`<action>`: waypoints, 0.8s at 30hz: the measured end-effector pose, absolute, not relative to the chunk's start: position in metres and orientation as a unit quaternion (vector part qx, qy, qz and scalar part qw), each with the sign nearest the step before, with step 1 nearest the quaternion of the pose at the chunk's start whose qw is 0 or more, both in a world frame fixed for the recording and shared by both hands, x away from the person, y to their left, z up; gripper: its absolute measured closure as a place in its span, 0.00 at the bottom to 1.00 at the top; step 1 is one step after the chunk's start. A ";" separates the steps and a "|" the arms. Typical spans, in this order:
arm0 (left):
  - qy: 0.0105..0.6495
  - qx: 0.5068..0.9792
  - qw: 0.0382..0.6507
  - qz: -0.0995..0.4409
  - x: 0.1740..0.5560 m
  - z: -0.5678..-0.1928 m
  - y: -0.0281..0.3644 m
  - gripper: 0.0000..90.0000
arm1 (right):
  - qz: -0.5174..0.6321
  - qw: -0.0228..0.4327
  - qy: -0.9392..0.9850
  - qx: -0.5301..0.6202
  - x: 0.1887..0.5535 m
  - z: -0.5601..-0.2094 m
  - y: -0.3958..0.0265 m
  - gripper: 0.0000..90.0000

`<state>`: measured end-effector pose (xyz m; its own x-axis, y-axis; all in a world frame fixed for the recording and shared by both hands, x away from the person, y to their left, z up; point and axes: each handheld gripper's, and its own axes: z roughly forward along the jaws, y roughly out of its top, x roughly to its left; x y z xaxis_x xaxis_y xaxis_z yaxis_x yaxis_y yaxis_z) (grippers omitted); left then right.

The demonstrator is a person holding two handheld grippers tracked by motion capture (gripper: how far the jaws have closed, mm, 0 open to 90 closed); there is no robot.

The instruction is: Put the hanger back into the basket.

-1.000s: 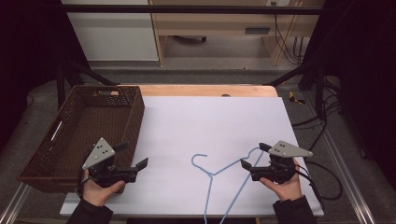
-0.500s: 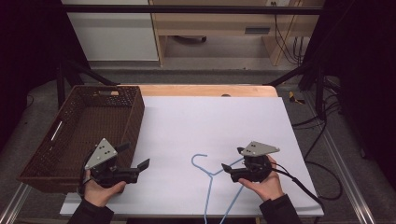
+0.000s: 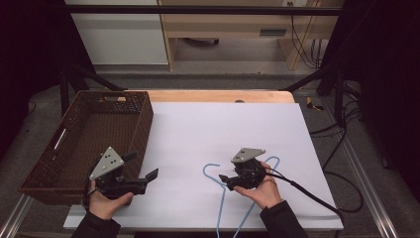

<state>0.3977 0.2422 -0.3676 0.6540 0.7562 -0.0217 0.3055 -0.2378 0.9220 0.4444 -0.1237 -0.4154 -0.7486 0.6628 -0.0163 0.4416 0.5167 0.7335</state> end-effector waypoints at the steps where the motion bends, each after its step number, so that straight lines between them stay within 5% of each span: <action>1: 0.352 0.755 0.507 0.222 0.398 -0.368 0.242 0.09 | 0.375 0.142 0.857 0.323 0.446 -0.418 -0.121 0.39; 24: 0.350 0.758 0.505 0.219 0.398 -0.369 0.240 0.09 | 0.276 0.090 0.908 0.301 0.466 -0.458 -0.080 0.69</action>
